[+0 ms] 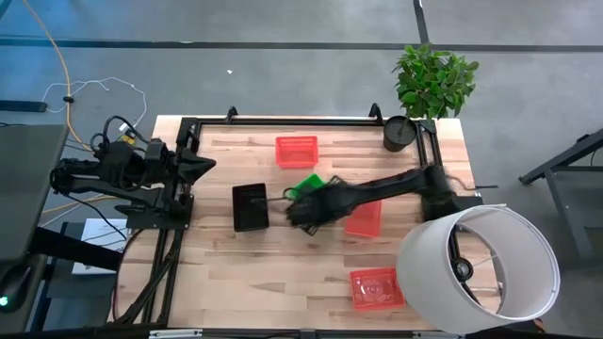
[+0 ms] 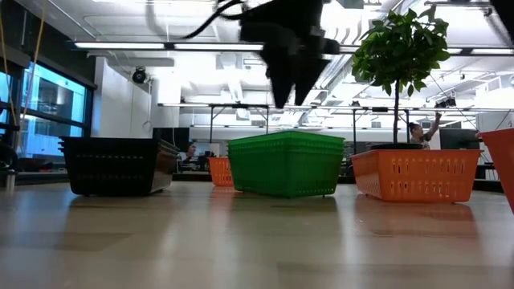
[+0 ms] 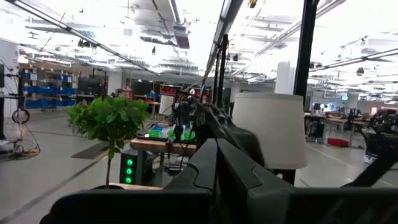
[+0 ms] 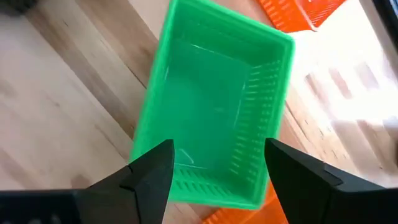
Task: Stack baskets by color
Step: Stack the top orange basket on the orange basket
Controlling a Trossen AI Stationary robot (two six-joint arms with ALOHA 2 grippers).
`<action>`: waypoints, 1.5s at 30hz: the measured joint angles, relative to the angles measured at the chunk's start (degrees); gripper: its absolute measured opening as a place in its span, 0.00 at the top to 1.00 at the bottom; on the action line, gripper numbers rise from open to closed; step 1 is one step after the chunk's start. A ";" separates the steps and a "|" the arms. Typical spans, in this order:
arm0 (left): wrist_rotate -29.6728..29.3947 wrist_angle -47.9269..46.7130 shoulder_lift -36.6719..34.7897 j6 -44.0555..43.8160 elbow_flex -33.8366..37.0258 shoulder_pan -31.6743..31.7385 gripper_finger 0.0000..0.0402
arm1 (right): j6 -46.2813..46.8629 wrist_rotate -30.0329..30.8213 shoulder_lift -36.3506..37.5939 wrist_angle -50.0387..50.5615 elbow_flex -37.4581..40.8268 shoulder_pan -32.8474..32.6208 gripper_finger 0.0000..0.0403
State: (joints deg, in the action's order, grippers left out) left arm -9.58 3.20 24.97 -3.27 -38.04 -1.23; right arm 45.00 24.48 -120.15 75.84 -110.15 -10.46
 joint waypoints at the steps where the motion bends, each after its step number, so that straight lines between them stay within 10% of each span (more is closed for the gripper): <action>1: 0.00 0.19 0.00 0.00 0.02 0.00 1.00 | -0.39 -0.56 3.88 -4.21 5.12 0.31 0.41; 11: -2.33 0.97 0.34 -0.17 0.02 0.00 1.00 | -5.28 -9.21 43.01 -60.97 53.09 3.92 0.41; 19: -6.17 0.20 2.25 -4.00 0.00 0.02 1.00 | -13.80 -12.88 57.32 -97.69 73.91 5.99 0.41; 34: -8.48 -2.99 7.84 3.92 0.00 0.00 0.92 | -28.96 -11.31 60.23 -103.28 75.71 5.82 0.41; 45: -10.81 -2.95 7.87 4.98 0.00 0.00 0.67 | -28.44 -10.97 60.21 -103.17 75.67 5.96 0.41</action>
State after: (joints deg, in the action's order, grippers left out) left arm -20.40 0.25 32.84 1.72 -38.04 -1.23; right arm 16.56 13.51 -59.94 -27.33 -34.48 -4.50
